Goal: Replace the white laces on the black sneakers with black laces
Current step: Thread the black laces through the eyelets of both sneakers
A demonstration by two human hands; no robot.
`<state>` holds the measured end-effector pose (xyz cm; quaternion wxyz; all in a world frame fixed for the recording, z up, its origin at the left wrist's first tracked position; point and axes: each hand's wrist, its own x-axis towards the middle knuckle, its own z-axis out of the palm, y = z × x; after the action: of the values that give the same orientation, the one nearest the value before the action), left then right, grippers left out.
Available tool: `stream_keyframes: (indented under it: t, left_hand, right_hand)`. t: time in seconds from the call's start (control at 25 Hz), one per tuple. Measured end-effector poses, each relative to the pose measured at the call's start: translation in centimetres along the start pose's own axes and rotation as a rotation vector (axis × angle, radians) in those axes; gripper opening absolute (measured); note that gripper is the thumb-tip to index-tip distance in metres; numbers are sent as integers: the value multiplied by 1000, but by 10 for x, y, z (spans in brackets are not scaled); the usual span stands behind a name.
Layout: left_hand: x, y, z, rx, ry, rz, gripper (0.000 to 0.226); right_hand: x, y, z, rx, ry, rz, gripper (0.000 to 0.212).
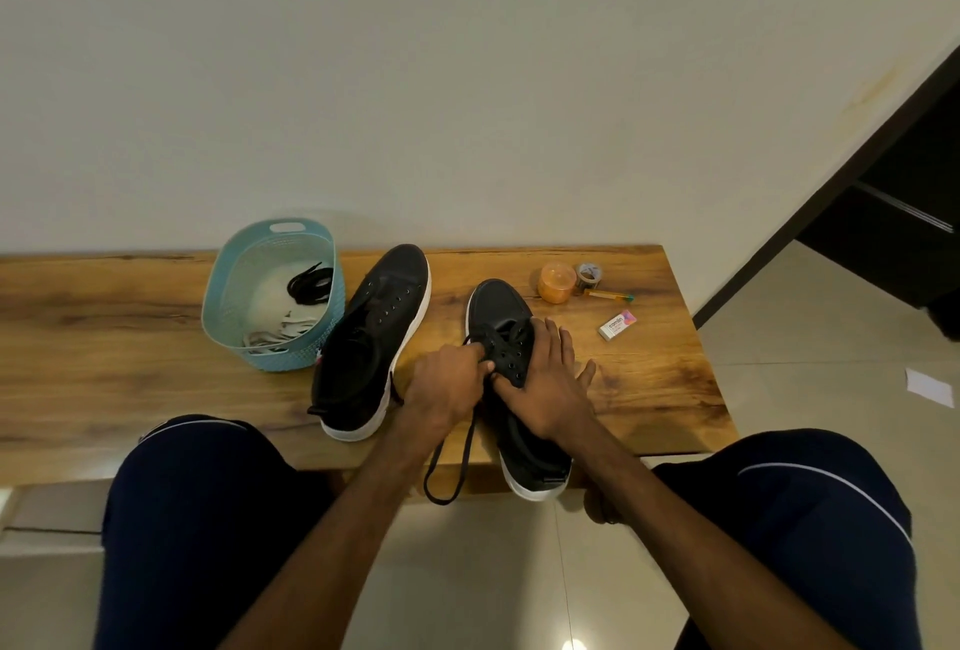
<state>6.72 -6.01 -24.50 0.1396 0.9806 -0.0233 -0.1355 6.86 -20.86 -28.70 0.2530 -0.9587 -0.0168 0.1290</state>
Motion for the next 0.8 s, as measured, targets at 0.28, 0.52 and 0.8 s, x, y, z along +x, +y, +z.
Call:
stream_keyframes:
  t: [0.28,0.52,0.8]
  left_hand:
    - [2,-47,-4,-190,-375,-81,35]
    - [4,-30,24,-262,32,-298,39]
    - [13,-31,18,-276,239,-173,27]
  right_hand:
    - [3,0,-1,-38,-43,18,104]
    - [2,-1,-2,-40,-20,14,103]
    - [5,-12,-13,-64,-23,-29,101]
